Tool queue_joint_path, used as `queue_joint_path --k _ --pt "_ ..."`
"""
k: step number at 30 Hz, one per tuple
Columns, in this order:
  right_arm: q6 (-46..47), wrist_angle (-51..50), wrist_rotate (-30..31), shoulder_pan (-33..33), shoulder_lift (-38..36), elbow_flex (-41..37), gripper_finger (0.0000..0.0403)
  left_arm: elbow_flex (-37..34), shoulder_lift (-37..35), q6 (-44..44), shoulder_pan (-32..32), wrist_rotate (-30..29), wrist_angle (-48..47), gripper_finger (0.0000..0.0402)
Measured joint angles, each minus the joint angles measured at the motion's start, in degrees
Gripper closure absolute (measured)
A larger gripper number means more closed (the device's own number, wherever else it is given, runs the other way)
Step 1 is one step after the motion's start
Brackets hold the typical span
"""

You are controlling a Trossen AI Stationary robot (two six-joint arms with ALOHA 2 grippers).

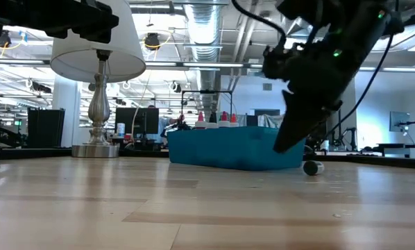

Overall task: Pick & Place food coloring
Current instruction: Put the small green food coloring bottle into the blue bin

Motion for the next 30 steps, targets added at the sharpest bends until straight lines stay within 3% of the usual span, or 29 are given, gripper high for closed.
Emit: queue_joint_path --k 4,10,16,21,30 --pt "-7.98 -3.84 -0.03 2.61 0.00 1.01 0.0284 0.00 0.00 0.01 0.00 0.00 0.00 0.0256" --pt "-9.54 -7.53 0.20 3.54 0.00 1.01 0.0269 0.00 0.00 0.02 0.00 0.02 0.00 0.0256" --pt "-10.69 -7.96 -0.82 0.42 0.00 1.01 0.0210 -0.02 -0.02 0.02 0.00 0.00 0.48 0.0256" --pt "-11.44 -11.03 -8.88 -2.33 0.00 1.01 0.0164 -0.02 -0.02 0.02 0.00 0.00 0.50 0.0256" --pt "-10.09 -15.91 -10.60 -4.82 0.00 0.95 0.0165 -0.02 -0.02 0.02 0.00 0.00 0.48 0.0256"
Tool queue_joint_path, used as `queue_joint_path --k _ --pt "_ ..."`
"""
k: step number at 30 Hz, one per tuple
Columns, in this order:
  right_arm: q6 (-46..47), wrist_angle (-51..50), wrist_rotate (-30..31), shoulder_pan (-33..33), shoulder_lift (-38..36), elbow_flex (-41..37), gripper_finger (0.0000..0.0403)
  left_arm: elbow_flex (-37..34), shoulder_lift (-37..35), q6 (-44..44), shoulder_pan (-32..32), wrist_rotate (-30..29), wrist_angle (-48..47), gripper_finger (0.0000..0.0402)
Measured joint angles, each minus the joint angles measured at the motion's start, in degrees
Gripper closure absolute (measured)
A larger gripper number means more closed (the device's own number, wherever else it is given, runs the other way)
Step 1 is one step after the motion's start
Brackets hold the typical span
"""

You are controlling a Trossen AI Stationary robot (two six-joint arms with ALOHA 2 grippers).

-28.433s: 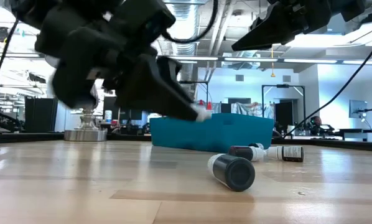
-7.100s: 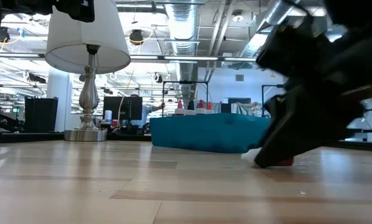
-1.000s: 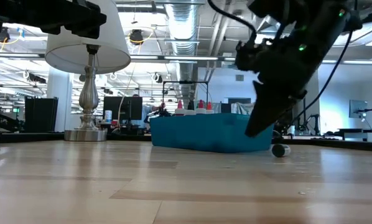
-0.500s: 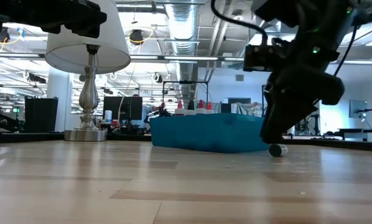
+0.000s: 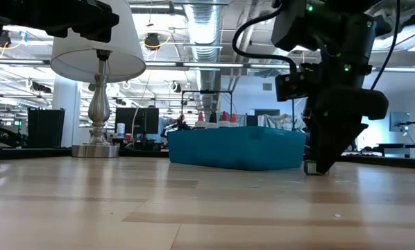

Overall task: Pick & Place food coloring
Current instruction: Put the small green food coloring bottle into the blue bin

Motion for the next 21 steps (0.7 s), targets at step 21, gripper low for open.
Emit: queue_joint_path --k 21 --pt "1.70 1.34 0.14 0.61 0.00 -0.02 0.0280 0.00 0.00 -0.02 0.00 0.00 -0.01 0.0256"
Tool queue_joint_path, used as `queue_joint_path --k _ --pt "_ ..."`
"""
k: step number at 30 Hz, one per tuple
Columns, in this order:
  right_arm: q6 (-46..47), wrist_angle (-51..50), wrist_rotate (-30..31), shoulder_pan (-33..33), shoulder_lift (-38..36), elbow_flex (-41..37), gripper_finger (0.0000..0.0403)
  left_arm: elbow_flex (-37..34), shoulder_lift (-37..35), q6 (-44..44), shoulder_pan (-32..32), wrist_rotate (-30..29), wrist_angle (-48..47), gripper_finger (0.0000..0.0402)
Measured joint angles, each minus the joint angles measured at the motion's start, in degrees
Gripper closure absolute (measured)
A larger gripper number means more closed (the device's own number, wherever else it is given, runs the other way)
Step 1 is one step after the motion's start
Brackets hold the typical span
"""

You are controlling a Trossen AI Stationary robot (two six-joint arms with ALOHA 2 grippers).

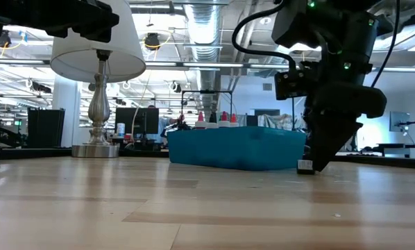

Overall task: Pick & Place food coloring
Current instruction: Put the small green food coloring bottle into the blue bin

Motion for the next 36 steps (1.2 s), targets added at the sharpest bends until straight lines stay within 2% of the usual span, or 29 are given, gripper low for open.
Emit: queue_joint_path --k 6,16,24,36 --pt "2.19 0.22 -0.01 0.02 0.00 0.00 0.0310 0.00 0.00 0.01 0.00 0.00 -0.01 0.0256" --pt "2.98 2.14 -0.10 0.04 0.18 0.00 0.0310 0.00 0.00 0.00 0.00 0.00 -0.01 0.0256" --pt "2.98 2.21 -2.12 -0.13 4.61 0.48 0.0310 0.00 0.00 0.00 0.00 0.00 -0.01 0.0256" --pt "2.32 3.40 1.78 2.13 2.47 -0.13 0.0323 0.00 0.00 0.00 0.00 0.00 -0.02 0.0256"
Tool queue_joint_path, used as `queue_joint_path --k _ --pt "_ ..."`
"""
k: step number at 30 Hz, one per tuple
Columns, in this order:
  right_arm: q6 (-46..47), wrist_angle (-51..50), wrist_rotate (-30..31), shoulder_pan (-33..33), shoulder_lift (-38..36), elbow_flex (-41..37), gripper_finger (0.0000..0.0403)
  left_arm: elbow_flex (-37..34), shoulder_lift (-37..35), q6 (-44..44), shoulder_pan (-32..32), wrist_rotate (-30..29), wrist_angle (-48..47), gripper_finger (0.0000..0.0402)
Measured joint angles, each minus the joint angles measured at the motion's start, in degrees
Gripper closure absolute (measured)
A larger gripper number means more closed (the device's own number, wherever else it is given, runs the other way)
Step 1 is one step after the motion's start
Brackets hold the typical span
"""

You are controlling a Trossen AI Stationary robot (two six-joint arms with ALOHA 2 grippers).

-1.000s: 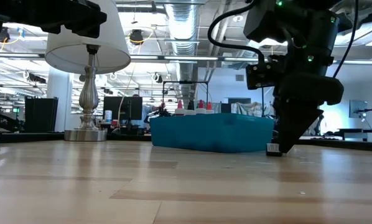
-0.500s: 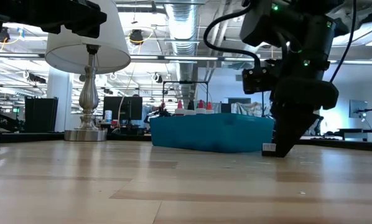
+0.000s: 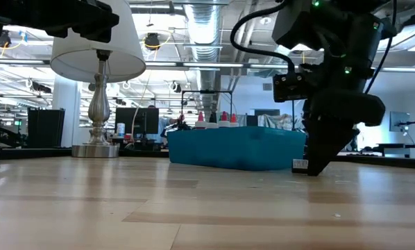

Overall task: Pick & Place food coloring
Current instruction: Put the small green food coloring bottle into the blue bin

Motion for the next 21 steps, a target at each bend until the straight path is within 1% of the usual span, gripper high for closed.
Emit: queue_joint_path --k 5,16,21 --pt "-3.93 2.64 1.06 1.80 -0.26 -0.12 0.0335 0.00 0.00 0.00 0.00 0.00 -0.01 0.0256" --pt "-11.99 10.72 1.19 3.49 -0.43 0.01 0.0334 0.00 0.00 0.00 0.00 0.00 -0.01 0.0256" --pt "-15.70 9.97 1.59 3.02 -0.46 2.75 0.0335 0.00 0.00 0.00 0.00 0.00 0.01 0.0256"
